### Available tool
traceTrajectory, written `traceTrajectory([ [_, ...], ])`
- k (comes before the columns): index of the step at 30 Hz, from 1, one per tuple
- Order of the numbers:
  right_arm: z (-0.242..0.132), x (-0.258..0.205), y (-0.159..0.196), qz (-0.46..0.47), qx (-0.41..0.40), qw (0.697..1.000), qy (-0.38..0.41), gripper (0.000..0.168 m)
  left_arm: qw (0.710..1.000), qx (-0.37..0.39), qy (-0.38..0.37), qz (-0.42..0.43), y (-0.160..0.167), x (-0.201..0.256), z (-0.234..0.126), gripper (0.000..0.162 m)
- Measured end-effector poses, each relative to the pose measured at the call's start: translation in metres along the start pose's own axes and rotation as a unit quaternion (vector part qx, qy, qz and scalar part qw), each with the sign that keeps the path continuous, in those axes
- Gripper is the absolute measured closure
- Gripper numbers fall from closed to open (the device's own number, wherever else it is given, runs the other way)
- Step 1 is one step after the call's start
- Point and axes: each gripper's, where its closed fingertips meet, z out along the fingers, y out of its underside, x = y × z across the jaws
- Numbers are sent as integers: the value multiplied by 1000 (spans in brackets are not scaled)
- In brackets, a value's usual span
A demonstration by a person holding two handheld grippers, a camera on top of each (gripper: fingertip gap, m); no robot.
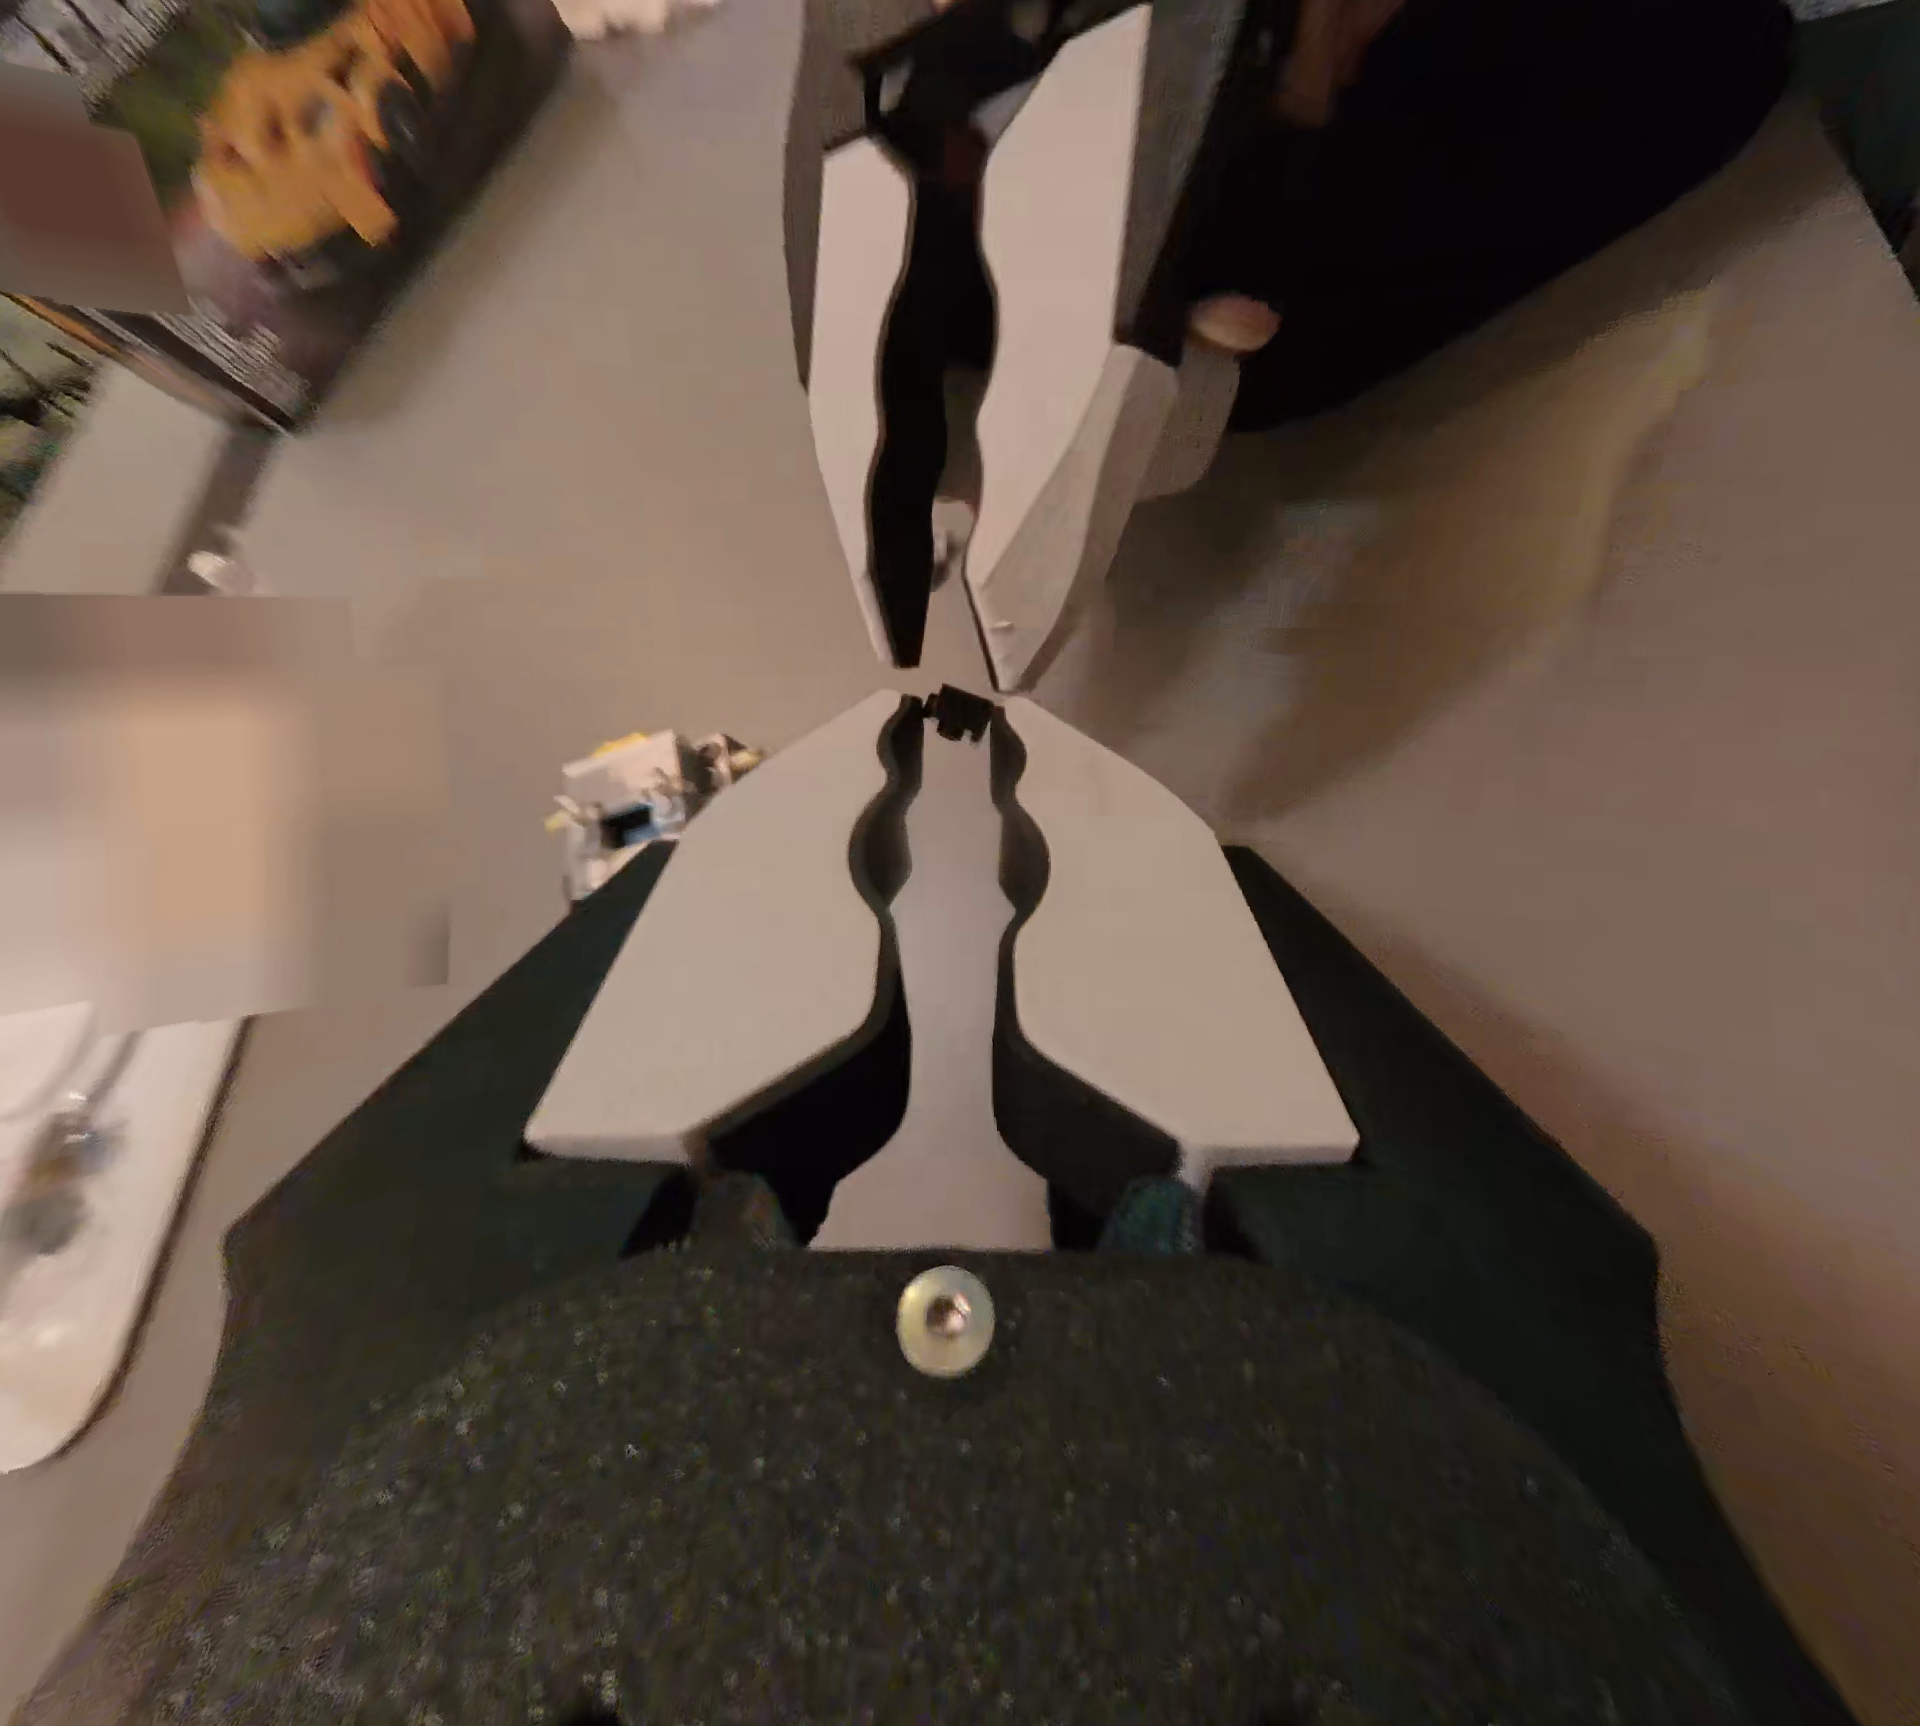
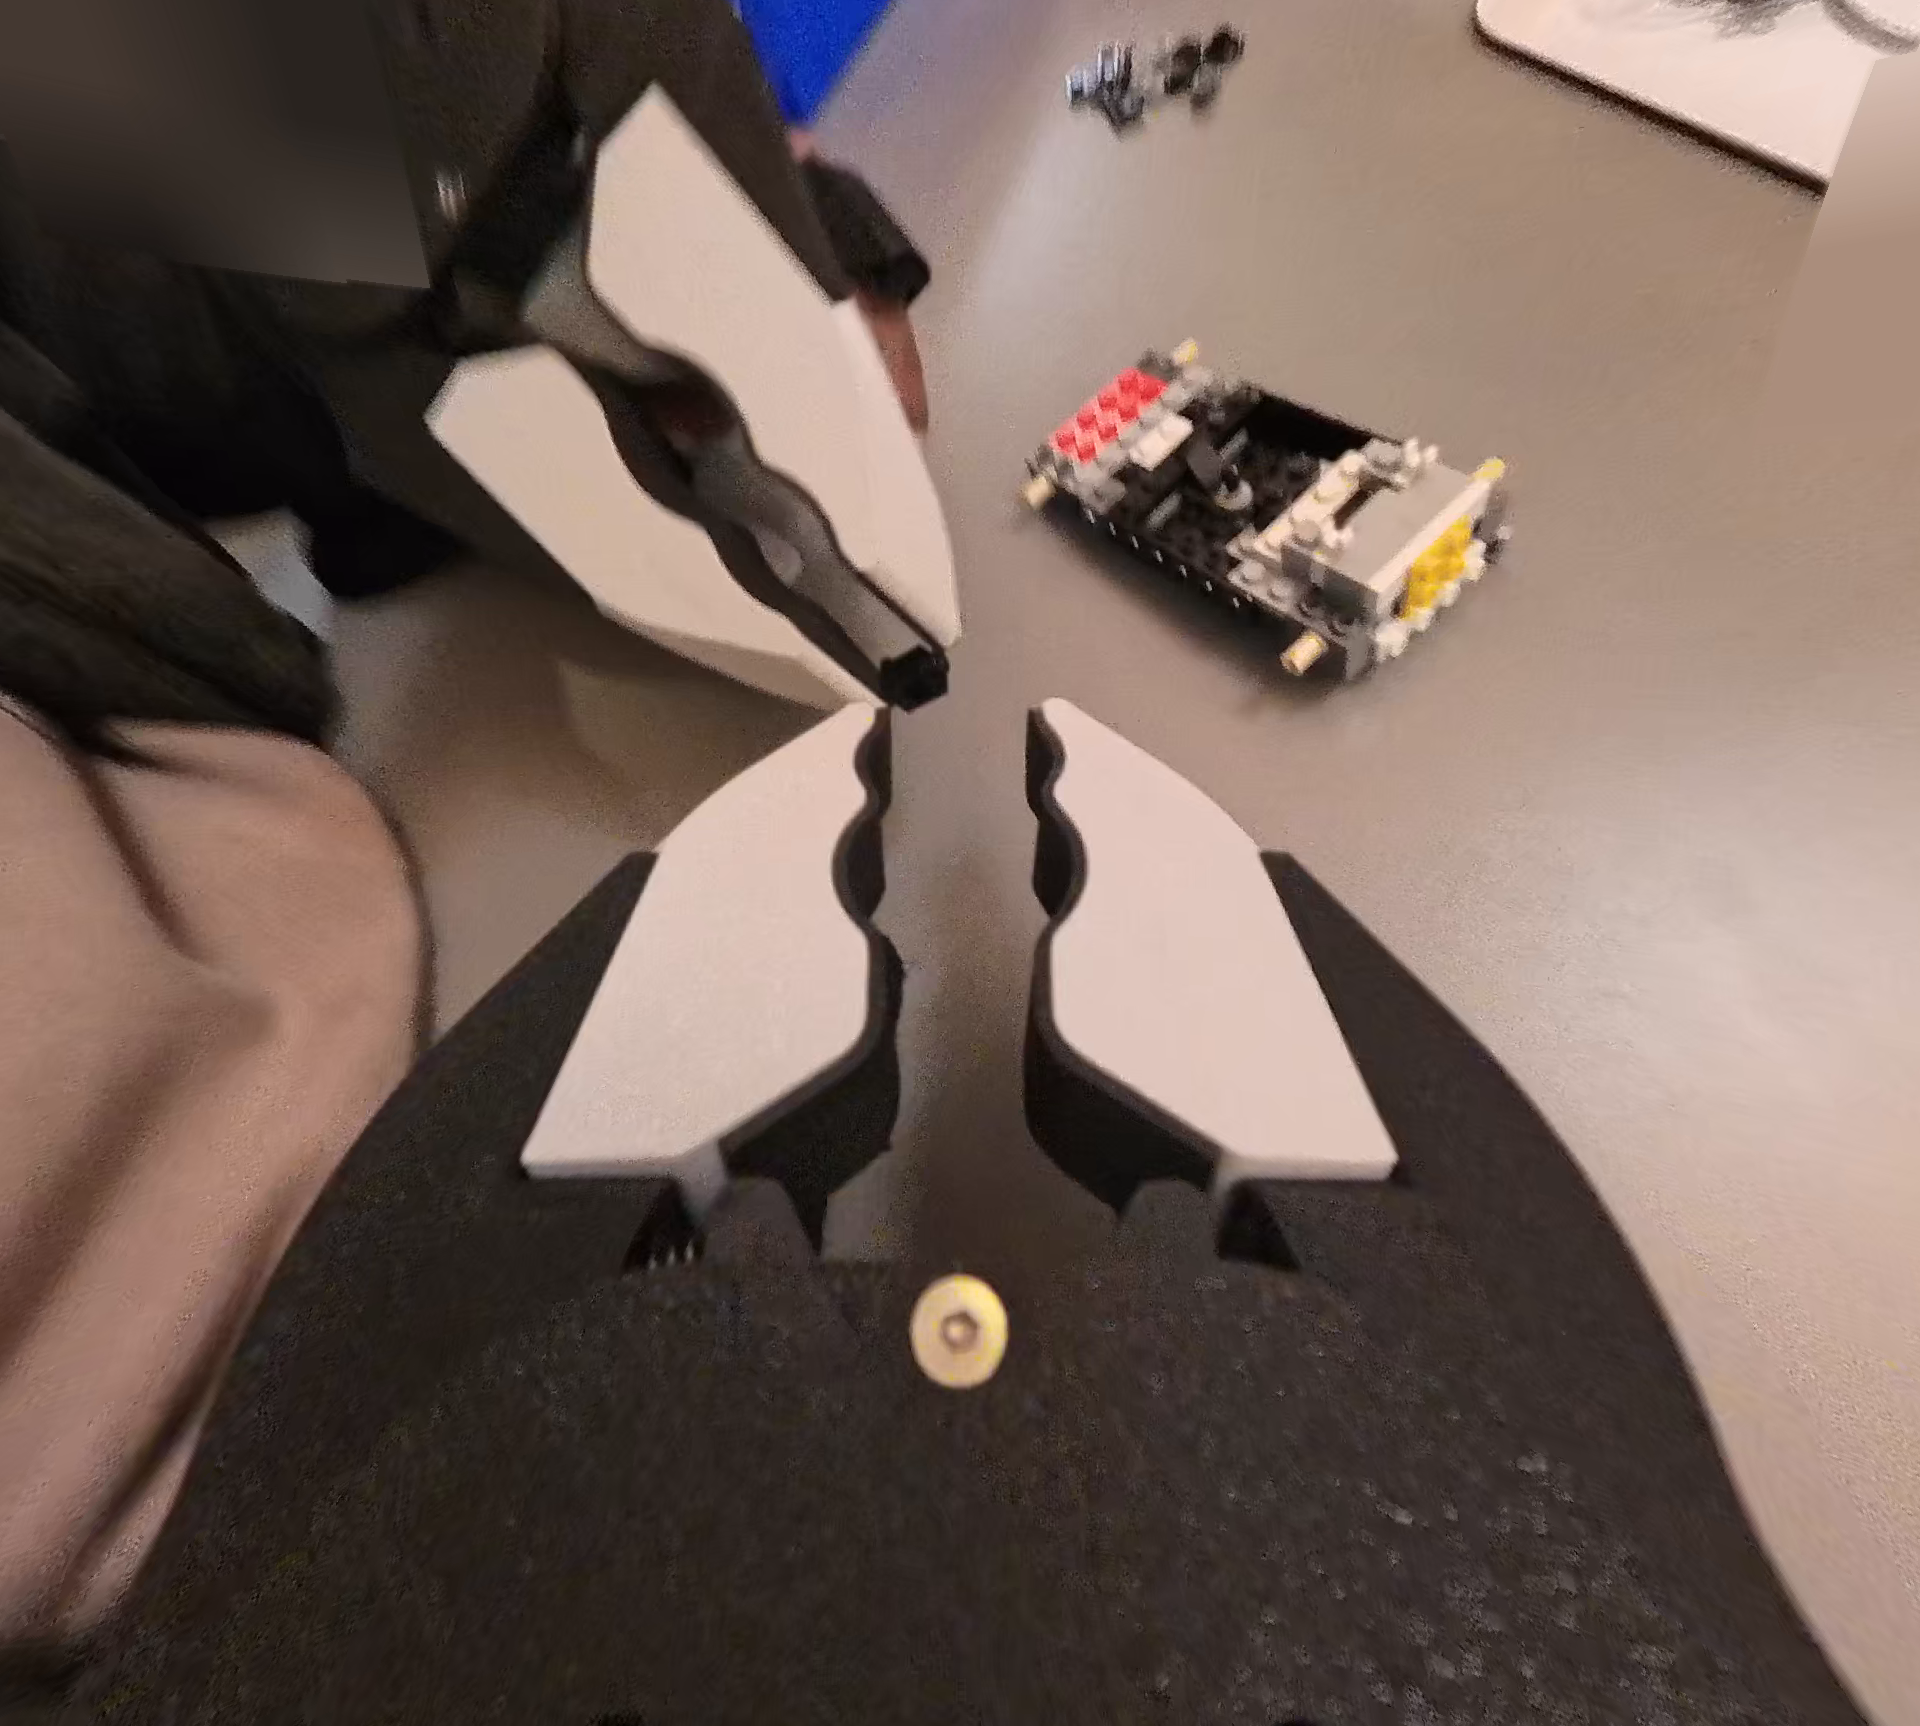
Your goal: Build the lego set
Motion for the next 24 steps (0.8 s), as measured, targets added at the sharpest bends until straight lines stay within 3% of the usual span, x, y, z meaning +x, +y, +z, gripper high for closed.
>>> traceTrajectory([
  [6,-1,-14,-33,159,89,979,-96,147,988,29,-103,108,-13,-18,-15,151],
  [9,1,-12,-36,177,98,975,-96,161,980,29,-135,145,-17,-20,-19,151],
  [12,-5,-19,-42,167,117,969,-138,161,978,52,-137,145,-25,-19,-25,151],
  [15,-22,-35,-51,107,141,960,-215,161,990,116,-62,41,-34,-13,-33,142],
  [17,-32,-45,-54,41,147,958,-244,161,979,183,49,-77,-44,-2,-42,145],
  [19,-37,-55,-55,-26,146,955,-255,161,937,229,160,-211,-54,2,-51,146],
  [21,-39,-64,-58,-75,144,950,-265,161,871,277,262,-311,-64,5,-63,147],
  [24,-38,-71,-62,-134,150,943,-264,161,813,292,337,-374,-69,11,-66,148],
])
